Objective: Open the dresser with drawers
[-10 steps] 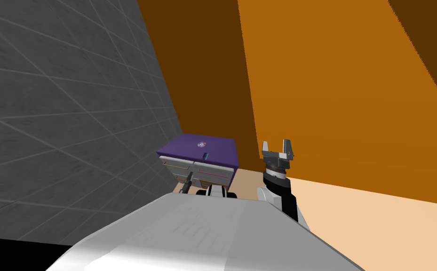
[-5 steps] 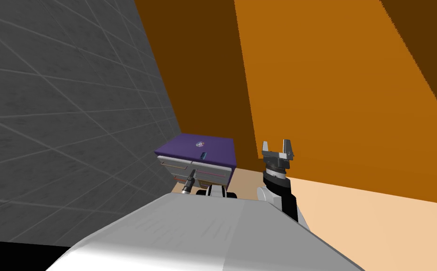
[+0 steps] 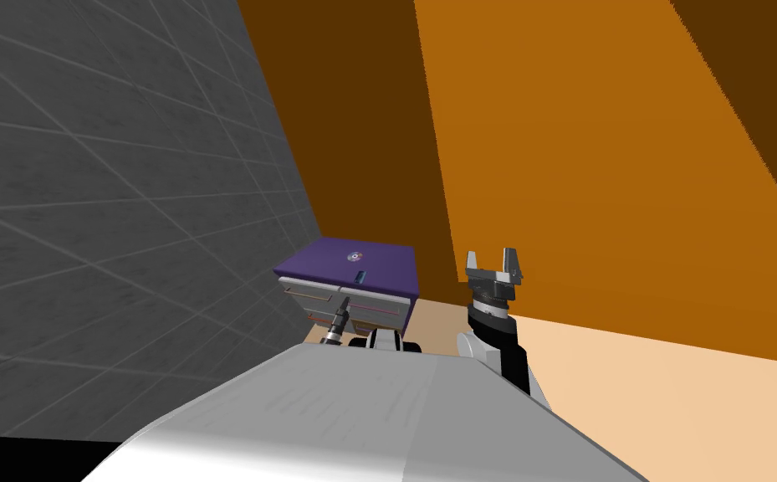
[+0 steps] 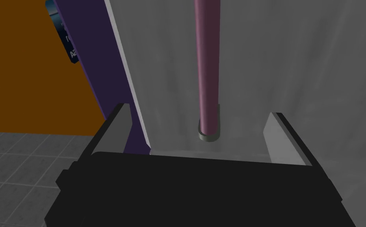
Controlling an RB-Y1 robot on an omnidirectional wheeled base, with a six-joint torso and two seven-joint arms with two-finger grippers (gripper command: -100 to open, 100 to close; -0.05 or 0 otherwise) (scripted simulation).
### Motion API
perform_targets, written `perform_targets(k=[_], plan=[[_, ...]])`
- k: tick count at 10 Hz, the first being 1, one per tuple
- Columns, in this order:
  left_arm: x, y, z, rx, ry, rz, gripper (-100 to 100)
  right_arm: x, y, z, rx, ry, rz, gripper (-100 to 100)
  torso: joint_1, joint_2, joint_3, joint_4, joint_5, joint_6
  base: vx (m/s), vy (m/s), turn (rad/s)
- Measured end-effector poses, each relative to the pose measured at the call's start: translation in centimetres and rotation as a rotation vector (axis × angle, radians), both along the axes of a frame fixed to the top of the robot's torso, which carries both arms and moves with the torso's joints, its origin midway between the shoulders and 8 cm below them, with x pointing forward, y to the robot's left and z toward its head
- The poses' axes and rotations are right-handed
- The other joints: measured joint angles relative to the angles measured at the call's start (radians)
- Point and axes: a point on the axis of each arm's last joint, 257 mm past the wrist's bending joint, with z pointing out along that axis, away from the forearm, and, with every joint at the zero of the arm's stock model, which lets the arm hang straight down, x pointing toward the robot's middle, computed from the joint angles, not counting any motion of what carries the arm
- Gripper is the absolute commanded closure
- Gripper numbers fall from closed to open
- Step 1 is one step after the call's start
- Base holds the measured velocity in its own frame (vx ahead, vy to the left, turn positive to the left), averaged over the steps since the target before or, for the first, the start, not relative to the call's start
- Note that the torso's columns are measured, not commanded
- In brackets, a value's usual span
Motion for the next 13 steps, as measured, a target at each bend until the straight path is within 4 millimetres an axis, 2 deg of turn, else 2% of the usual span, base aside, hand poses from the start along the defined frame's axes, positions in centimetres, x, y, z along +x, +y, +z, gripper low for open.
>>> perform_targets(k=[1,3,9,12,13], plan=[[0.1,0.0,0.0,0.0,0.002,0.0,100,0.0,0.0,0.0,0.0,0.0,0.0,0,0.0,0.0,0.0,0.0,0.0,0.0,0.001,0.009,0.003],[-1.5,-0.2,-0.7,-0.001,0.012,0.001,100,0.0,0.0,0.0,0.0,0.0,0.0,0,0.0,0.003,0.001,0.003,-0.001,0.0,-0.003,0.011,-0.003],[-0.8,0.6,-0.3,0.0,0.018,-0.01,100,0.0,0.0,0.0,0.0,0.0,0.0,0,-0.002,0.005,0.002,0.006,-0.004,-0.001,-0.153,-0.009,0.021],[-1.2,0.9,-0.4,0.0,0.026,-0.014,100,0.0,0.0,0.0,0.0,0.0,0.0,0,-0.002,0.006,0.003,0.004,-0.002,-0.001,-0.163,-0.001,0.028],[-1.4,1.1,-0.3,0.0,0.025,-0.016,-100,0.0,0.0,0.0,0.0,0.0,0.0,0,-0.002,0.007,0.003,0.005,-0.003,0.0,-0.115,0.002,-0.002]])
